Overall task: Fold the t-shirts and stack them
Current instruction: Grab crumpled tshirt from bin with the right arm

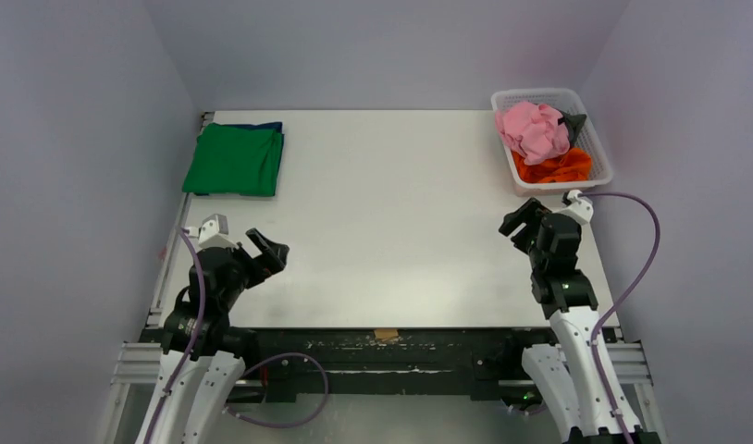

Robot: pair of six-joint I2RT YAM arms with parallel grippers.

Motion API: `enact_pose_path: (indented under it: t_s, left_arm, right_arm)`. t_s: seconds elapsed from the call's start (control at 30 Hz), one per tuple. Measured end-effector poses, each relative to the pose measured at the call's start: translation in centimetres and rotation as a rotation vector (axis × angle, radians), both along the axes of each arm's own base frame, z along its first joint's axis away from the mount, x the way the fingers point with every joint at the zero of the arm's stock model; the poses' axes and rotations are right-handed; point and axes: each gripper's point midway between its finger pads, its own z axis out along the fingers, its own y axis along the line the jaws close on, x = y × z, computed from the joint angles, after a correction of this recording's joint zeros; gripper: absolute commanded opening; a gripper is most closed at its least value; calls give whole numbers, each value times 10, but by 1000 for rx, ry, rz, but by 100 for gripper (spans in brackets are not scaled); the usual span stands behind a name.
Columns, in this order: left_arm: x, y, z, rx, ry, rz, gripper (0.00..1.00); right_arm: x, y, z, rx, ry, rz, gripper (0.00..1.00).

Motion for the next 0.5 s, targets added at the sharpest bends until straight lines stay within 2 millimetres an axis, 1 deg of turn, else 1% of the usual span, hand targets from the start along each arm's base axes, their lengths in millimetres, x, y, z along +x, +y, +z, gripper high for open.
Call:
enact_pose_path:
  t_s: [0.13, 0.27, 0.33, 0.37, 0.4, 0.43, 0.5]
  left_arm:
    - [0, -1, 1, -4, -3, -7, 100]
    - [1, -3, 0, -6, 1, -14, 100]
    - [1, -3, 0, -6, 6, -17, 100]
    - [2, -4, -1, -5, 7, -18, 100]
    - [2, -4, -1, -4, 8, -19, 100]
    - [2, -4, -2, -3, 11, -20, 100]
    - [3, -4, -3, 1, 18, -21, 100]
  right_arm:
    - [6, -3, 1, -16, 15, -12, 71]
    - [27, -6, 12, -56, 18, -11, 72]
    - [45, -10, 24, -77, 26, -20, 72]
    - [58, -12, 30, -84, 33, -25, 72]
    - [72, -16, 40, -88, 29, -32, 72]
    - [85, -21, 45, -90, 29, -39, 72]
    - [118, -36, 54, -93, 36, -60, 72]
